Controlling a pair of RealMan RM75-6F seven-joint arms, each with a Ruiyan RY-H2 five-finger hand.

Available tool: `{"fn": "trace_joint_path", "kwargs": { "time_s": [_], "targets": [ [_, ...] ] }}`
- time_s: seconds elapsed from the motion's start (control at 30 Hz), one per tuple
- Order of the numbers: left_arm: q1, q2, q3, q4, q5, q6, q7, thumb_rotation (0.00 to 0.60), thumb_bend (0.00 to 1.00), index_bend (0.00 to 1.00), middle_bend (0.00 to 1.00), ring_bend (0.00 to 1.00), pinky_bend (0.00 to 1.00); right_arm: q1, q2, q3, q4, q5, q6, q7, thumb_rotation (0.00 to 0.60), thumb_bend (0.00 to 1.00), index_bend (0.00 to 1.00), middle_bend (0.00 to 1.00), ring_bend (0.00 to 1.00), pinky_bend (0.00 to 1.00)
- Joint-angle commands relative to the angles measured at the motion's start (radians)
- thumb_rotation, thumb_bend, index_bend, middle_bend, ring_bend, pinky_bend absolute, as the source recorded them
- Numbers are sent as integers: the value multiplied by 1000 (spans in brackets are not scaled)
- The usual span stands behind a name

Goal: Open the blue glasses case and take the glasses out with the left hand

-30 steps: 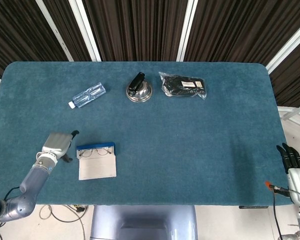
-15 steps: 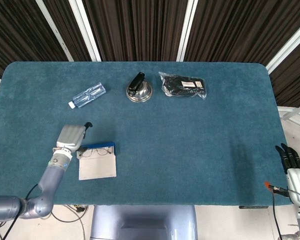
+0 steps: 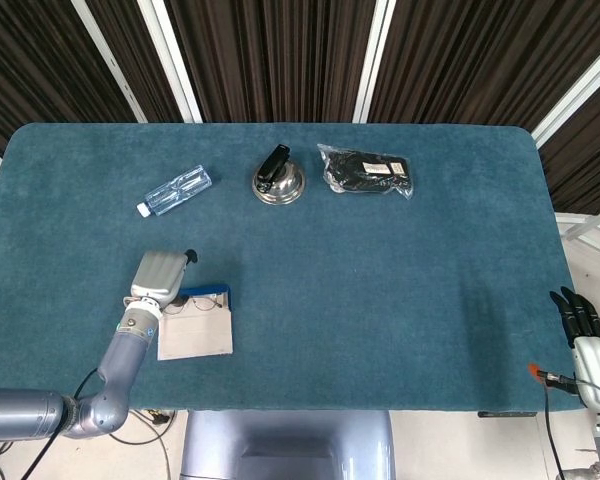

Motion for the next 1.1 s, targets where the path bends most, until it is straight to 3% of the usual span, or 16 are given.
{"fn": "trace_joint_path", "kwargs": {
  "time_s": [0.03, 0.23, 0.4, 0.63, 0.97, 1.1],
  "targets": [
    [3, 2, -3, -4, -3, -3, 4, 600, 200, 313, 574, 988, 1000, 0, 0, 0, 0, 1, -1, 0, 600, 149, 0, 0, 0, 214],
    [9, 8, -14, -6, -18, -21, 7, 600, 206, 294, 573, 988, 1000, 0, 0, 0, -2, 2, -2, -2, 600, 151, 0, 0, 0, 214],
    [9, 10, -14, -9, -35, -42, 18, 600, 274, 255, 543, 987, 1000, 0, 1, 0, -3, 4, -3, -3, 600, 153, 0, 0, 0, 214],
    [3, 16, -14, -11, -55, -56, 42, 600, 256, 206, 481, 988, 1000, 1, 2, 0, -5, 6, -4, -1, 600, 154, 0, 0, 0, 214],
    [-3, 12, -16, -18, -71, -62, 63, 600, 256, 205, 674, 988, 1000, 0, 3, 0, -6, 6, -4, 1, 600, 154, 0, 0, 0, 214],
    [-2, 5, -16, -15, -74, -64, 64, 600, 256, 210, 690, 987, 1000, 1, 2, 1, -6, 6, -4, 1, 600, 157, 0, 0, 0, 214]
  ]
}}
